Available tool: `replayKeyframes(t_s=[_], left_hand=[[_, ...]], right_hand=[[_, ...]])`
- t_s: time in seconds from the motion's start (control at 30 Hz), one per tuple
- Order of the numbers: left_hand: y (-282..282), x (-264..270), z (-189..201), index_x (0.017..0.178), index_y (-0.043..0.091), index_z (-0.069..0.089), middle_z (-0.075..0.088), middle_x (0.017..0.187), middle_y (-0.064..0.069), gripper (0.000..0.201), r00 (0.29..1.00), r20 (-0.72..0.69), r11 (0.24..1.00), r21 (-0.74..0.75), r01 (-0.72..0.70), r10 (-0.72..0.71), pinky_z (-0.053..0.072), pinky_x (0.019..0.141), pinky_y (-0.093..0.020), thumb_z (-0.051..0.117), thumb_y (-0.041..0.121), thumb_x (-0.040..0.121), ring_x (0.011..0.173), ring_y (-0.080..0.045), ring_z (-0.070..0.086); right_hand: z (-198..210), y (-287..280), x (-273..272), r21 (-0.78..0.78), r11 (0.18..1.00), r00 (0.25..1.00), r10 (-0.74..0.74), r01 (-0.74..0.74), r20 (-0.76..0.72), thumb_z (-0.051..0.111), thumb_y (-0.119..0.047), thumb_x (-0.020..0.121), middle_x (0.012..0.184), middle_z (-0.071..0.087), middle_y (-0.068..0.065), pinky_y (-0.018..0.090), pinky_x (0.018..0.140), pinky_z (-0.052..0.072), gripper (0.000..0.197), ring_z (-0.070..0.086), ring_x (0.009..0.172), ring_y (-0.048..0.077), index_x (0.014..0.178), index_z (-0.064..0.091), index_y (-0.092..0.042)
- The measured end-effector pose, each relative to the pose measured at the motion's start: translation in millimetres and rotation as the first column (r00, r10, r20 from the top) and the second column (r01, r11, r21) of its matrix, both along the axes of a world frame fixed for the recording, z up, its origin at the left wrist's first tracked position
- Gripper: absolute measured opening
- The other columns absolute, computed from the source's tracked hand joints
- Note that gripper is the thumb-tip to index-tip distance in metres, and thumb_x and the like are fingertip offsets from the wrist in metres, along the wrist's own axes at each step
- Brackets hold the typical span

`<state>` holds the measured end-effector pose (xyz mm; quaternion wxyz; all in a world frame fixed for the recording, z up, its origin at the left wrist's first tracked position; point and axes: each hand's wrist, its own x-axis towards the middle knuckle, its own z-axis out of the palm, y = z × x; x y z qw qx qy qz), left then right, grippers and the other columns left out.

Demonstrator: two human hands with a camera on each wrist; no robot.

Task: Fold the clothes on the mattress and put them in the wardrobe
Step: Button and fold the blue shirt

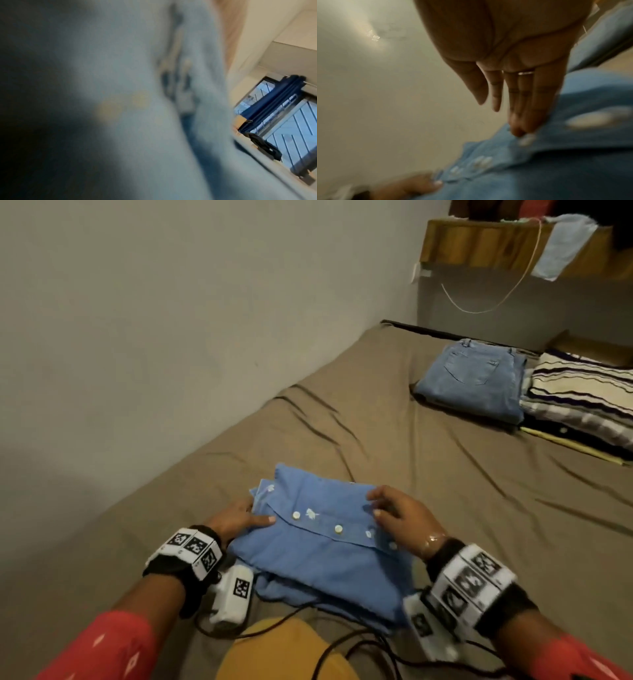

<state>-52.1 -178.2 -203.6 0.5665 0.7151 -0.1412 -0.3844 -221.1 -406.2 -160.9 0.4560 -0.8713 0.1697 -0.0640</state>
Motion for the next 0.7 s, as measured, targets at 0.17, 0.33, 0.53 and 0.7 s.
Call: replayKeyframes(t_s=[0.17,0.33,0.53,0.7], left_hand=[[-3,2,-5,0.101,0.011,0.049,0.059,0.089,-0.006,0.058,0.997,0.046,0.998,-0.024,-0.065,0.066,0.053,0.056,-0.020,0.070,0.008,0.048,0.072,-0.013,0.066],[-5,3,-26,0.105,0.008,0.040,0.054,0.096,-0.007,0.056,0.973,0.222,0.971,0.214,-0.107,0.058,0.044,0.091,-0.041,0.077,-0.001,0.064,0.114,-0.038,0.052],[-13,-10,23,0.111,0.014,0.056,0.054,0.087,0.000,0.033,0.485,0.870,0.967,0.188,-0.169,-0.085,0.039,0.065,-0.021,0.055,0.030,0.082,0.072,-0.002,0.052],[-32,-28,21,0.090,0.014,0.051,0.047,0.076,-0.007,0.017,0.891,0.239,0.893,0.337,0.296,-0.386,0.042,0.046,-0.021,0.043,0.027,0.098,0.062,-0.013,0.044]], right_hand=[[-62,-15,-38,-0.735,0.609,0.953,0.146,-0.297,-0.265,0.007,-0.060,0.091,0.136,0.047,0.007,0.048,0.070,0.053,0.066,0.044,0.122,0.029,0.149,0.007,-0.027],[-69,-18,-30,-0.740,0.592,0.947,0.174,-0.318,-0.268,0.006,-0.071,0.085,0.152,0.020,0.003,0.051,0.086,0.048,0.075,0.018,0.140,0.024,0.146,-0.006,-0.029],[-60,-32,-56,0.323,0.841,0.901,-0.392,0.433,-0.187,0.078,-0.056,0.056,0.093,0.061,0.012,0.032,0.070,0.047,0.076,0.060,0.074,0.023,0.111,0.052,-0.010],[-49,-7,-50,0.796,0.451,0.915,-0.211,0.403,-0.344,0.073,-0.020,0.068,0.096,0.070,0.019,0.030,0.066,0.055,0.041,0.068,0.077,0.027,0.102,0.066,0.002]])
